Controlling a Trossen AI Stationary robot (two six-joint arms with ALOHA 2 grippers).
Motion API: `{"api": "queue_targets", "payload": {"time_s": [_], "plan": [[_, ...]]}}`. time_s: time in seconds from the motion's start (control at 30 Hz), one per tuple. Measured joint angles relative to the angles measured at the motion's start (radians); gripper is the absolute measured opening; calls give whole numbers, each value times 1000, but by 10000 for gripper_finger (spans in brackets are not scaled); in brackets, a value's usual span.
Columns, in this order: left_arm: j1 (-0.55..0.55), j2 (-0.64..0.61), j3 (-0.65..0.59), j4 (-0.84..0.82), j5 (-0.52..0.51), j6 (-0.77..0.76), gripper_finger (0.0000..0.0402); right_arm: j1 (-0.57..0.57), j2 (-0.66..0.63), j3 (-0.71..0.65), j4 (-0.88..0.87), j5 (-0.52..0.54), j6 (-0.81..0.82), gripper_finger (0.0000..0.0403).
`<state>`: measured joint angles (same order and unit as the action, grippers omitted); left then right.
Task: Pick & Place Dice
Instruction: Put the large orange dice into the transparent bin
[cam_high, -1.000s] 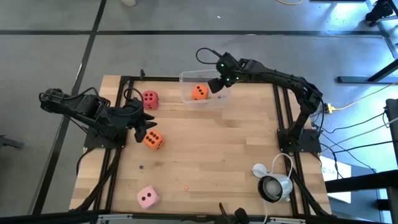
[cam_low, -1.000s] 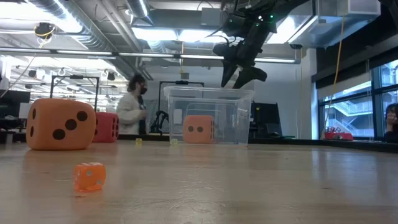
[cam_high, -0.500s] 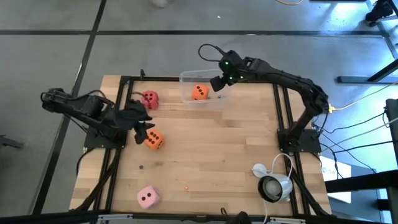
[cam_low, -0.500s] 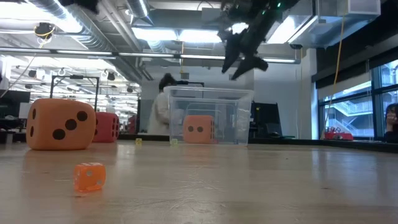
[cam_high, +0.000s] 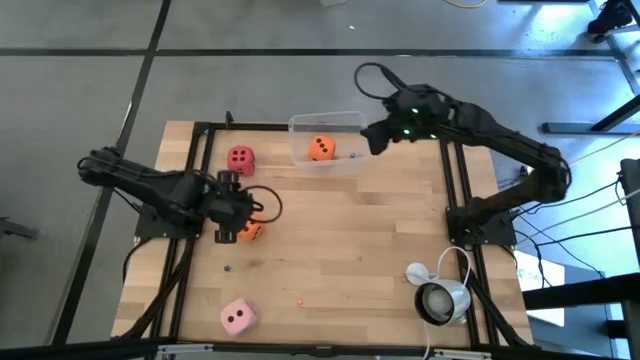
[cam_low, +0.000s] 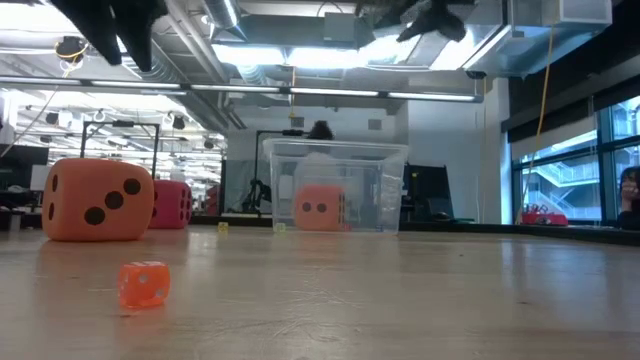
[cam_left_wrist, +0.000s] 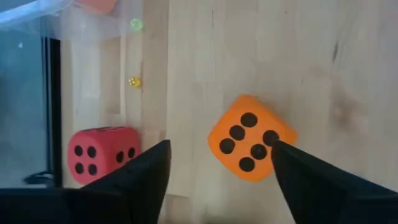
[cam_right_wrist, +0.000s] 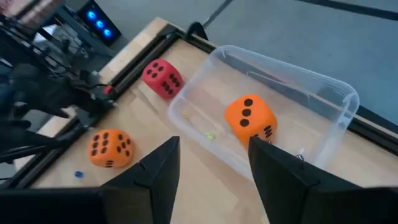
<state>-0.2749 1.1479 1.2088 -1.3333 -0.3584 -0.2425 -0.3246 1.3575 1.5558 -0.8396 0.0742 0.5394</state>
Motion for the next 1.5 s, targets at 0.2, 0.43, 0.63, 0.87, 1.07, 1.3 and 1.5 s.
{"api": "queue_targets", "payload": {"time_s": [0.2,0.43,0.63,0.87,1.07,1.3,1.5], "plan": [[0,56,-47,10,1,77,301,90,-85,0,-66,83,58,179],[-26,56,-208,77,-34,9,300,247,-146,0,-68,172,94,173],[-59,31,-289,77,-31,-125,300,294,-164,0,-75,265,108,173],[-67,-48,-288,177,65,-192,301,295,-163,0,-82,278,103,173],[-67,-81,-304,204,62,-165,299,295,-163,0,-82,278,100,173],[-91,-76,-404,297,150,-130,302,296,-163,0,-109,277,105,173],[-83,-77,-405,298,134,-163,302,296,-163,0,-137,278,127,173]]}}
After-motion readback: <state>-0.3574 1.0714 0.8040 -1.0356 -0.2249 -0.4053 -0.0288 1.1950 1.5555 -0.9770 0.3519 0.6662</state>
